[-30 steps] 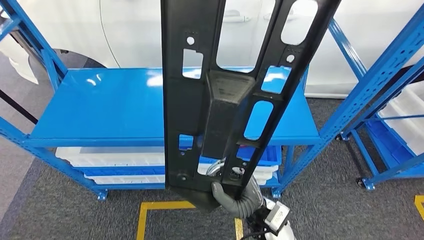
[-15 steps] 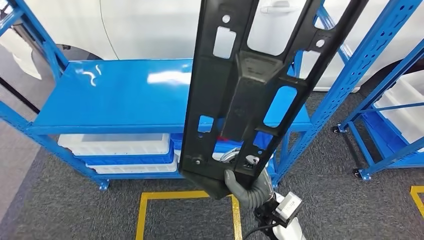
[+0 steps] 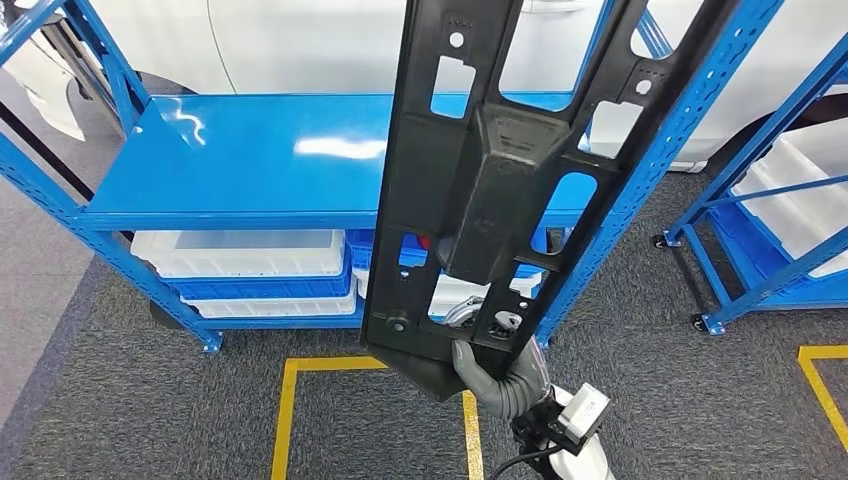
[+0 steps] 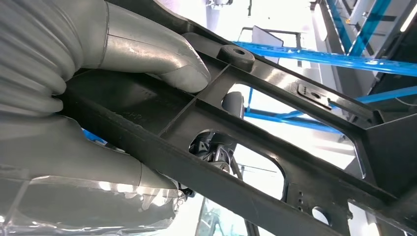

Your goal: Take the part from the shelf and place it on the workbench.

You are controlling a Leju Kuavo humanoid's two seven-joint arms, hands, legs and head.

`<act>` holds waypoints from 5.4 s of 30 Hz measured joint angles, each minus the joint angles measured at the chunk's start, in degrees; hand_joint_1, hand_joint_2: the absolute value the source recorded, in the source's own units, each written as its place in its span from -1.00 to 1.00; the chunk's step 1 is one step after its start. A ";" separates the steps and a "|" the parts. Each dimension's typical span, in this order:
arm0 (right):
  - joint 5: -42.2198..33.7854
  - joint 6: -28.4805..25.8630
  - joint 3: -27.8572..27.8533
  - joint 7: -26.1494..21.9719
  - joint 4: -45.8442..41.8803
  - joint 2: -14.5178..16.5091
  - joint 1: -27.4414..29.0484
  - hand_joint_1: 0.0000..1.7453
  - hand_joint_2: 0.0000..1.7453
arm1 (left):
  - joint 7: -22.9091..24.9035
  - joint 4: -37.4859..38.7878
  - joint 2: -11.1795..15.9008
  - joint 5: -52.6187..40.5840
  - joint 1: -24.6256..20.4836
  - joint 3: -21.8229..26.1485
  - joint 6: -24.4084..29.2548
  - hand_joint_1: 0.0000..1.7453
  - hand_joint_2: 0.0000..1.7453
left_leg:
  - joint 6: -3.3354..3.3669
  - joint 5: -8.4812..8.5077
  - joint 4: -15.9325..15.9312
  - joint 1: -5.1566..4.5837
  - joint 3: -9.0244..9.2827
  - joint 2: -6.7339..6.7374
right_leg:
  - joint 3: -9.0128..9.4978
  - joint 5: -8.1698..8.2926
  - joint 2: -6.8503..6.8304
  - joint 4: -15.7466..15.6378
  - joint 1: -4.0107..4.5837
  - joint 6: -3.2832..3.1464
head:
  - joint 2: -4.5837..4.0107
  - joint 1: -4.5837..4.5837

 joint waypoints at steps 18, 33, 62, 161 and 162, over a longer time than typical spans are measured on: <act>-0.07 0.21 -0.12 -0.15 -0.20 0.04 0.36 1.00 1.00 | 0.05 0.00 -0.02 0.33 0.39 0.07 0.40 -1.00 1.00 | -0.63 -7.80 -2.72 -0.16 11.10 -0.30 | -8.50 9.85 -0.70 -2.81 0.51 -1.19 | 0.00 -0.03; -0.03 0.25 -0.89 -0.25 -1.13 0.37 0.88 1.00 1.00 | 0.26 0.00 -0.08 0.19 0.63 0.07 0.39 -1.00 1.00 | -0.94 1.49 -0.20 -0.24 -0.52 0.18 | 1.83 -1.07 -0.26 -2.55 0.67 -1.44 | 0.00 -0.05; 0.12 1.11 -1.23 -0.32 -1.67 1.46 1.60 1.00 1.00 | 0.26 0.00 0.11 0.60 0.98 0.09 0.72 -1.00 1.00 | 0.47 -0.06 -1.49 -0.40 1.30 0.37 | -1.62 1.24 -0.30 2.76 0.78 -0.65 | 0.00 -0.05; 0.83 1.11 -5.18 2.06 -3.47 1.29 1.17 1.00 1.00 | -0.06 0.00 0.10 0.79 1.74 0.34 1.78 -1.00 1.00 | -2.71 -10.05 4.55 1.02 4.49 2.16 | -4.44 3.89 -1.07 -2.66 0.46 -2.30 | 0.00 -0.05; 1.15 0.99 -5.49 2.02 -3.54 1.20 1.14 1.00 1.00 | -0.10 0.00 0.10 0.74 1.73 0.34 1.71 -1.00 1.00 | -2.68 -12.02 8.48 1.01 2.74 1.08 | -4.51 3.96 -0.44 -2.66 0.59 -2.54 | 0.00 -0.05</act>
